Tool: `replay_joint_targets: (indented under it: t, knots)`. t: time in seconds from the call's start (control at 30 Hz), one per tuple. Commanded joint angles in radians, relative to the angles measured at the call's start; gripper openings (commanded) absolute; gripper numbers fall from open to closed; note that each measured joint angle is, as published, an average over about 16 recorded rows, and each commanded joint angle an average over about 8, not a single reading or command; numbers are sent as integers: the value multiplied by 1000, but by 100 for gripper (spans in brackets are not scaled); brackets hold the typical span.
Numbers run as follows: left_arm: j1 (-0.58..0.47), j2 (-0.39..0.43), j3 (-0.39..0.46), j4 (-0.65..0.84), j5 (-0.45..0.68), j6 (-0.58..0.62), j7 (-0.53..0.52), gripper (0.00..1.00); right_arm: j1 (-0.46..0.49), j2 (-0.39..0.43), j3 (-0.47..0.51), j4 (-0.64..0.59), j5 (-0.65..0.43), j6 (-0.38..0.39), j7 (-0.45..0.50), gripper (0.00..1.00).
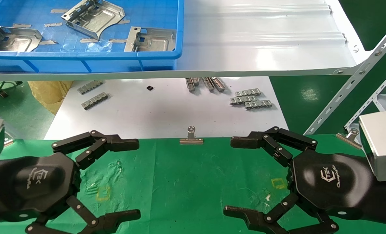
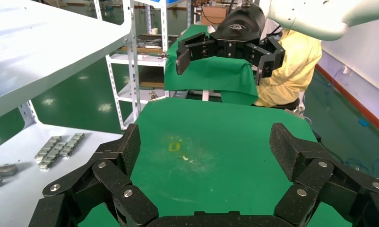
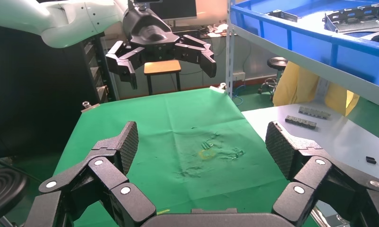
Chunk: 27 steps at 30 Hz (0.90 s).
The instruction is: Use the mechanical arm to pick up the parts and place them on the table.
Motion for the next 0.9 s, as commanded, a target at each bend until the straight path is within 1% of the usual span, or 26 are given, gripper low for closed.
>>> replay_joint_targets:
  t: [0.03,0.9]
  knots:
    - [0,0,0,0,0,0,0,100,0,0,0,0,0,0,0,100]
    - [0,0,0,0,0,0,0,100,0,0,0,0,0,0,0,100]
